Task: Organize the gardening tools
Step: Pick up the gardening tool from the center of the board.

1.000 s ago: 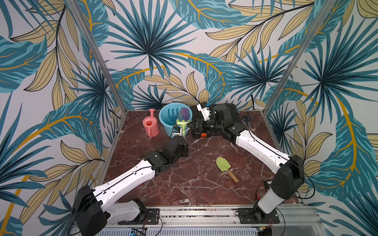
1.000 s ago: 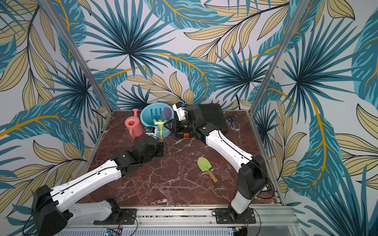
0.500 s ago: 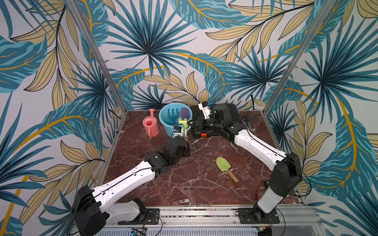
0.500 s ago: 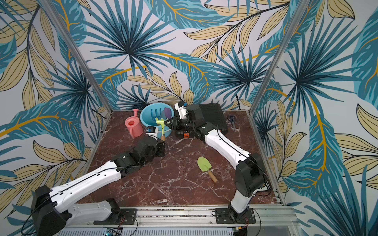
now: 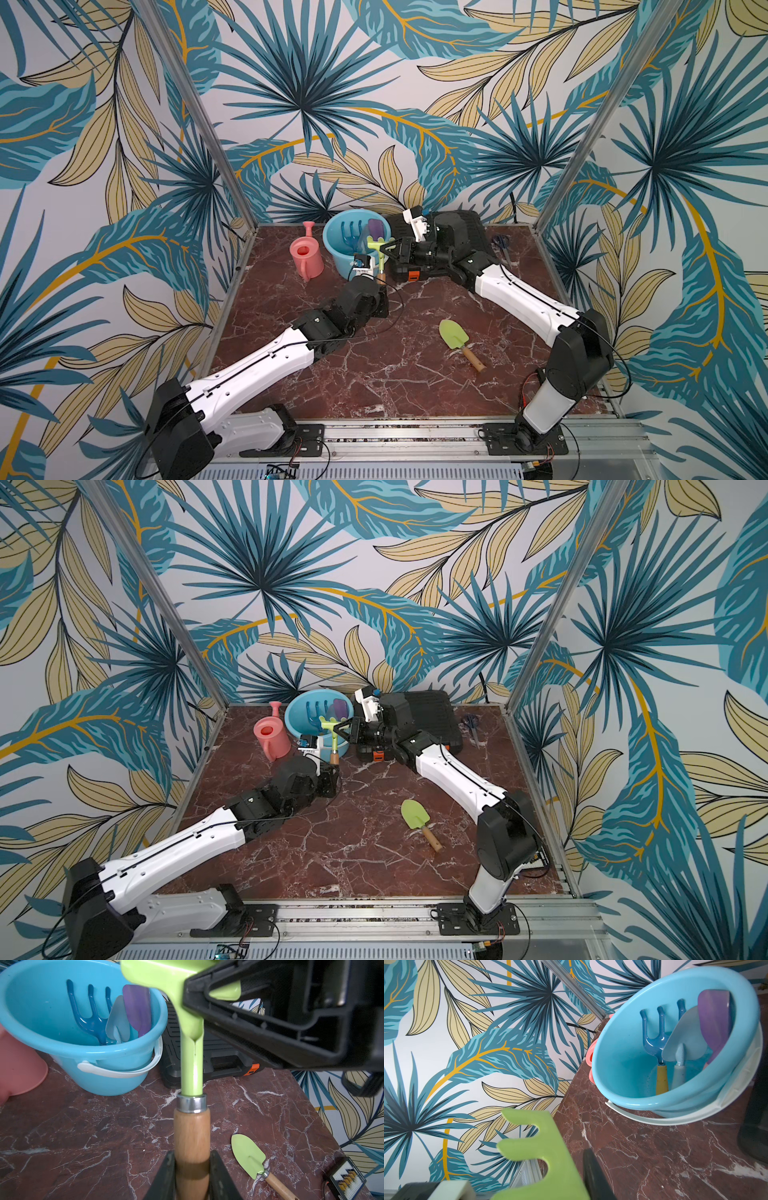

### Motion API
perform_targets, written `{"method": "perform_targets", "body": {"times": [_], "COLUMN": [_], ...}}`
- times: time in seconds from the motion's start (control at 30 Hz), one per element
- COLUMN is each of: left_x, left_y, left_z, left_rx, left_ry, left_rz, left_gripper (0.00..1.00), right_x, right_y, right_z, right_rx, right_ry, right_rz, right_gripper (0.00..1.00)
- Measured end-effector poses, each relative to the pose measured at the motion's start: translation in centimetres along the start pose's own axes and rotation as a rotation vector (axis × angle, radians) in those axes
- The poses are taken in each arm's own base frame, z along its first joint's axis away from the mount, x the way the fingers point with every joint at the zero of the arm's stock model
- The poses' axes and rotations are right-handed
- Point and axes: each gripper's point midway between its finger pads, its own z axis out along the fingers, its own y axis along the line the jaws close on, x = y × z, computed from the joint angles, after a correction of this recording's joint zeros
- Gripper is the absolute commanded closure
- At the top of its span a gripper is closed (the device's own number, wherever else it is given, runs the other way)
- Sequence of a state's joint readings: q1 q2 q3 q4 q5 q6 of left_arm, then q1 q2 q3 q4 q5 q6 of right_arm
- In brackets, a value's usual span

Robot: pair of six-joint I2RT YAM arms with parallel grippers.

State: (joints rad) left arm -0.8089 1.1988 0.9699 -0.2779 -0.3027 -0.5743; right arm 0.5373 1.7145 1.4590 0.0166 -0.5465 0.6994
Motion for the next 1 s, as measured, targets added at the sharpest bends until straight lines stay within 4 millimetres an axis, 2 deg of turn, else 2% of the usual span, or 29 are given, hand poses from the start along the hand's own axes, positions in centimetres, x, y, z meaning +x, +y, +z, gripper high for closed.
{"method": "perform_targets", "body": {"times": [0.1, 0.23, 0.4, 0.43, 0.5, 0.6, 0.77, 0.8, 1.0], "left_x": [-0.1, -0.3, -0.3, -0.2, -0.1, -0.1, -0.6, -0.8, -3.7], "left_y": [-0.3, -0.3, -0.5, -0.7, -0.8, -0.8, 0.2, 0.6, 3.2], "left_z": [0.2, 0.4, 0.4, 0.3, 0.3, 0.3, 0.0, -0.3, -3.7], "left_rx": [0.016, 0.02, 0.026, 0.031, 0.034, 0.03, -0.016, -0.028, -0.095], "left_ry": [0.001, -0.009, -0.008, -0.008, -0.007, -0.008, -0.027, -0.035, -0.133], "left_rz": [-0.017, -0.028, -0.018, -0.011, -0.002, -0.003, -0.016, -0.021, -0.068], "left_gripper": [0.97, 0.89, 0.52, 0.48, 0.47, 0.2, 0.04, 0.01, 0.0], "right_x": [-0.1, -0.4, -0.6, -0.7, -1.1, -1.6, -2.8, -3.3, -7.5], "right_y": [0.6, 1.0, 0.9, 0.7, 0.3, -0.2, 0.8, 1.3, 4.4], "right_z": [0.0, -0.1, -0.2, -0.3, -0.4, -0.6, -0.9, -1.1, -1.8], "right_rx": [-0.04, -0.06, -0.057, -0.05, -0.035, -0.02, -0.021, -0.026, -0.065], "right_ry": [-0.003, -0.011, -0.025, -0.032, -0.046, -0.061, -0.081, -0.093, -0.188], "right_rz": [0.022, 0.031, 0.021, 0.016, 0.009, -0.007, -0.054, -0.069, -0.164], "right_gripper": [1.0, 1.0, 1.0, 1.0, 1.0, 1.0, 1.0, 1.0, 1.0]}}
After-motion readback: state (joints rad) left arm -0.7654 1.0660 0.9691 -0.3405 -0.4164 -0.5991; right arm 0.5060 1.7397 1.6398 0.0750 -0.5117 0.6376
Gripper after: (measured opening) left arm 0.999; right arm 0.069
